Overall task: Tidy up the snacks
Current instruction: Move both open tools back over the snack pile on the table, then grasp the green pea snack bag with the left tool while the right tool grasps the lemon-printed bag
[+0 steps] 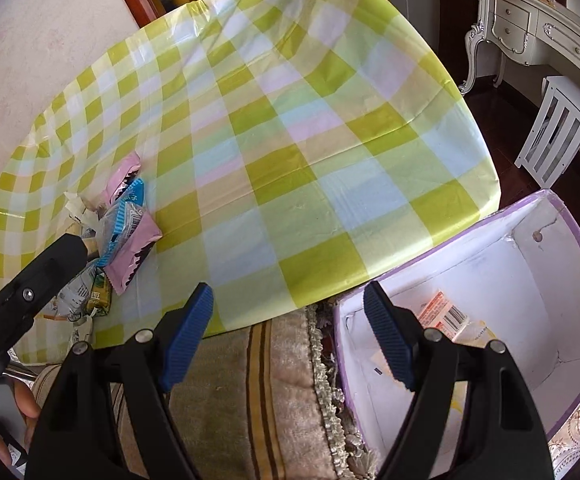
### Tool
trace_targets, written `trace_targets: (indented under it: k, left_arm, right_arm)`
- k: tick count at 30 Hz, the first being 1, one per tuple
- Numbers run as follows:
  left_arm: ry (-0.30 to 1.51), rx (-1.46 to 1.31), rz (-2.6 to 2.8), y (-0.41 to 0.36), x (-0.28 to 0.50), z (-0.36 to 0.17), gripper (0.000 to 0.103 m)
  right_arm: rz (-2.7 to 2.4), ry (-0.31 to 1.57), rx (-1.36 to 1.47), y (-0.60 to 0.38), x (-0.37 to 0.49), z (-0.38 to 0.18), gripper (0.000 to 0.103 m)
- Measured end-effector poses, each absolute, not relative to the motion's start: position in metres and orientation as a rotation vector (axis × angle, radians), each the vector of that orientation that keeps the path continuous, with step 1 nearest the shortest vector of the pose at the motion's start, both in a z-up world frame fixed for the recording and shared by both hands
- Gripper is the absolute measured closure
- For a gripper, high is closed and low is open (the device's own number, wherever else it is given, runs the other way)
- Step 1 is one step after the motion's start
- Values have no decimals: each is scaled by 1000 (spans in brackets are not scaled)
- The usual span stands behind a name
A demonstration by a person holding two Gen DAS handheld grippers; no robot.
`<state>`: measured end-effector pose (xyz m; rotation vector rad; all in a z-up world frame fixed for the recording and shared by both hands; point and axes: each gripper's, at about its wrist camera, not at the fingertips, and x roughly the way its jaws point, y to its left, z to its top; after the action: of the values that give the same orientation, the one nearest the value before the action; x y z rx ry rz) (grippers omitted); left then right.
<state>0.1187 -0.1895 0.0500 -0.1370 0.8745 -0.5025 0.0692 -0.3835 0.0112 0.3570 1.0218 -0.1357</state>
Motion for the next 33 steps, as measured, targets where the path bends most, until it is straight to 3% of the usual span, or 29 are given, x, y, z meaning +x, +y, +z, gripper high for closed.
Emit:
trace_targets:
  k: [22,33]
  left_arm:
    - [924,-490,-279,-42,114,22,29]
    - [974,-533,-164,3,126,7,30]
  right_arm:
    - [-27,1089,269,-327,105,-1,24]
    - [98,1072,267,-286,132,6,24]
